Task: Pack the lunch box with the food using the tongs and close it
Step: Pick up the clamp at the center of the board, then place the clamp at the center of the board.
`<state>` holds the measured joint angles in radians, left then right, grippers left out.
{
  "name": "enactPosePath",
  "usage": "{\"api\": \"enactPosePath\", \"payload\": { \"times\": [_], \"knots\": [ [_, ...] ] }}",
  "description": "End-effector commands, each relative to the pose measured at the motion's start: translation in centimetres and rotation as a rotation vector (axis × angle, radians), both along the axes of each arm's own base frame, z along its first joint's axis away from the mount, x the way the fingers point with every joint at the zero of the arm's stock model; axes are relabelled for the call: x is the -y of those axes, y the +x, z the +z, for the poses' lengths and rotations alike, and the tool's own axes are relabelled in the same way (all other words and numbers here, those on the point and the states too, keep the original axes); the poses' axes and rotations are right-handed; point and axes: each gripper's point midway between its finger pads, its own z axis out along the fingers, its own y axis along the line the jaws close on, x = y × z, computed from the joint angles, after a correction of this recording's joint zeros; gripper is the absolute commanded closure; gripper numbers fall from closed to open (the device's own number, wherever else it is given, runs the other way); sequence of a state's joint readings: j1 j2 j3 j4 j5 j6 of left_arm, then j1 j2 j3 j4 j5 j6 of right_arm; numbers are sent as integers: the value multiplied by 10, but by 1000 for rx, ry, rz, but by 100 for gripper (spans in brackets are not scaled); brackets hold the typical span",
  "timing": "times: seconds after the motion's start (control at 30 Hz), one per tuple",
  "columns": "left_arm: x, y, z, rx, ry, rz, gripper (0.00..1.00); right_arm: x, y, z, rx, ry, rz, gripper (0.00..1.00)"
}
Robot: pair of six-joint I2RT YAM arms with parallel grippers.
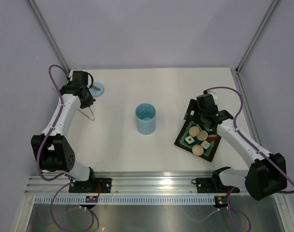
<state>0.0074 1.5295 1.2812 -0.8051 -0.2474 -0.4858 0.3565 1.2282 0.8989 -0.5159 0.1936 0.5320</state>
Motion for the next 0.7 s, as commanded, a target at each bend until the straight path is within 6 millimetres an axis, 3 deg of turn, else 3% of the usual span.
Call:
{"api": "enactPosePath", "payload": {
  "times": [0.0, 0.1, 0.2, 0.37, 0.6, 0.67],
  "knots": [
    [18, 13, 79, 162, 38, -53, 100, 11, 10, 21, 40, -26, -63, 5],
    [45, 21, 112, 208, 21, -104, 100, 17, 12, 31, 49, -23, -87, 5],
    [73, 29, 129, 229, -1, -153, 100, 22, 11, 41, 61, -19, -100, 4],
    [105, 39, 133, 218, -7, -214, 100, 28, 8, 56, 92, -23, -107, 4],
    [127, 42, 132, 216, -30, -277, 100, 33, 2, 56, 85, -38, -114, 3],
    [143, 43, 134, 222, -37, -323, 100, 31, 0, 57, 77, -28, -105, 2]
  ]
}}
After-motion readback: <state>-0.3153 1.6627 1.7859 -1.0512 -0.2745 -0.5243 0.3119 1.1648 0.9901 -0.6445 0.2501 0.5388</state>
